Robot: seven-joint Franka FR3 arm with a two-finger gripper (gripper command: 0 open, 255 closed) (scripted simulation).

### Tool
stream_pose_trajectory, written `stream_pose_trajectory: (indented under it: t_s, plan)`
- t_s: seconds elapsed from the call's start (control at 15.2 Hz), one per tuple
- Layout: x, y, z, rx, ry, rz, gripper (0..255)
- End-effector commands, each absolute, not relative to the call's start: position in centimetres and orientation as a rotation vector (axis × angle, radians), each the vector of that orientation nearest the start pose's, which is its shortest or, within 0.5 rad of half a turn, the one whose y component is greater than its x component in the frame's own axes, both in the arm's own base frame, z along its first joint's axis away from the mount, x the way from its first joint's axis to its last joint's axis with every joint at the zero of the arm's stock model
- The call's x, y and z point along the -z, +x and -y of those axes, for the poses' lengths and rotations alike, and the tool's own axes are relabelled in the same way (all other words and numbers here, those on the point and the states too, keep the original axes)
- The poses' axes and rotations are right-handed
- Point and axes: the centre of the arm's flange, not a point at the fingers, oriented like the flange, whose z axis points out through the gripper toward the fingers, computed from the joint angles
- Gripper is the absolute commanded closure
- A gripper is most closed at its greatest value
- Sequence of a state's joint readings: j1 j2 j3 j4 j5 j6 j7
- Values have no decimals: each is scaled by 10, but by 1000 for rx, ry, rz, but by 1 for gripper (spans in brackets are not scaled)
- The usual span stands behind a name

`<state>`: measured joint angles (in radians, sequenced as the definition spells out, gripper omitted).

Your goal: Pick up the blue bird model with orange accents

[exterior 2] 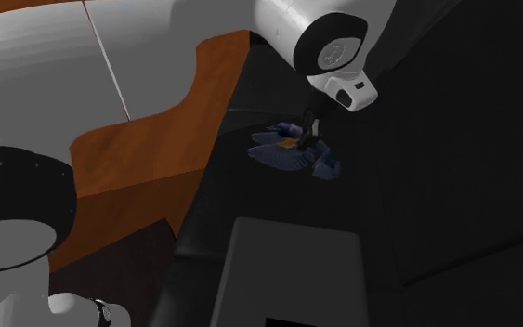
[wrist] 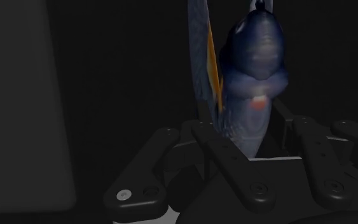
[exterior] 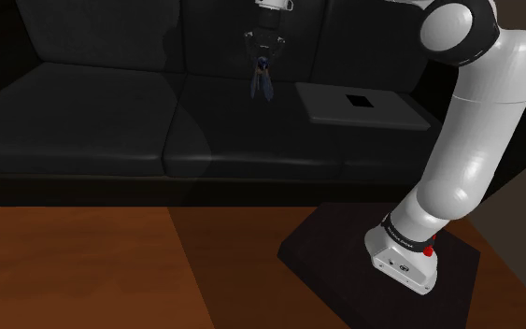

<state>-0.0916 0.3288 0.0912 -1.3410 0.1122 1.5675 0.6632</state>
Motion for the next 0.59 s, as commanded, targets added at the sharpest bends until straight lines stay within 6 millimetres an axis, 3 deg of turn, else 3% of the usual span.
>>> stream_pose_trajectory:
  t_s: [0.0,0.4,0.53]
  plan:
    - [-547,646,-2,-215,-2863,-1000,255]
    - [-579,646,-2,-215,-2863,-1000,255]
    - [-580,646,-2,-215,-2863,-1000,255]
